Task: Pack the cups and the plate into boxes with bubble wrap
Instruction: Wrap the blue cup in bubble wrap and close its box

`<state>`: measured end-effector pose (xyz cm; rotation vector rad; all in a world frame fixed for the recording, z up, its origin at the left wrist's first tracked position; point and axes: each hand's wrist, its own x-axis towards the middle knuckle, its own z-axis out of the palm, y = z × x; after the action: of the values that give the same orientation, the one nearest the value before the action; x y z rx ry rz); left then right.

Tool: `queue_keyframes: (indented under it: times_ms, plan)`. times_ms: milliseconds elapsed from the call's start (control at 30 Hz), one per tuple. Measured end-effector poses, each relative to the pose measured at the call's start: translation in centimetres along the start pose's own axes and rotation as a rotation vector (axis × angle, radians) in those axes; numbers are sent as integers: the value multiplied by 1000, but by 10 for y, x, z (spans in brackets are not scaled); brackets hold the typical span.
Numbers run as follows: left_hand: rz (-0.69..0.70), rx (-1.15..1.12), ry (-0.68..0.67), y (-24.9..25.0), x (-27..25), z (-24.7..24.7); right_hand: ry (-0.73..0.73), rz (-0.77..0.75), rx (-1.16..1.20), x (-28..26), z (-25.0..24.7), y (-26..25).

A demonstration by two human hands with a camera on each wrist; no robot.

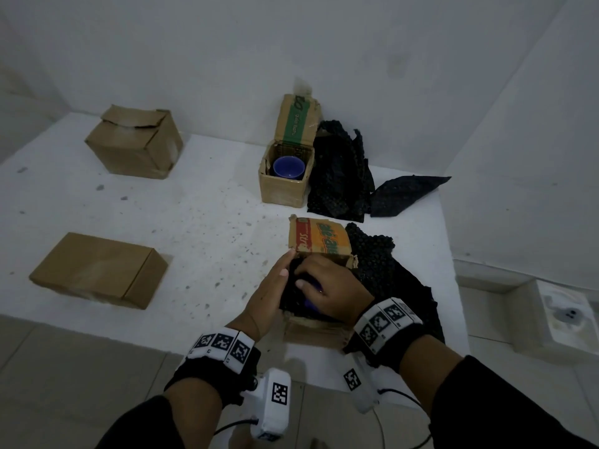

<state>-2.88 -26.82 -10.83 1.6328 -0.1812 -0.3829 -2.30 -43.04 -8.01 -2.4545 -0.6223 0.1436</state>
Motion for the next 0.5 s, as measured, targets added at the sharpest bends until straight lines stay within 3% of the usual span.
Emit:
queue_keyframes:
  times_ms: [133,367,433,500]
  plan:
    - [-33,-45,-35,11,-2,3,-203,-180,-259,0,14,0]
    - [-4,5,-11,-5,1,3,-400,-43,-523,19,10,-11]
    - [5,28,-9,-6,1,3,-331,-15,-469,19,11,-15]
    - [14,19,-8,-6,1,2,-140,12,-396,13,15,-14]
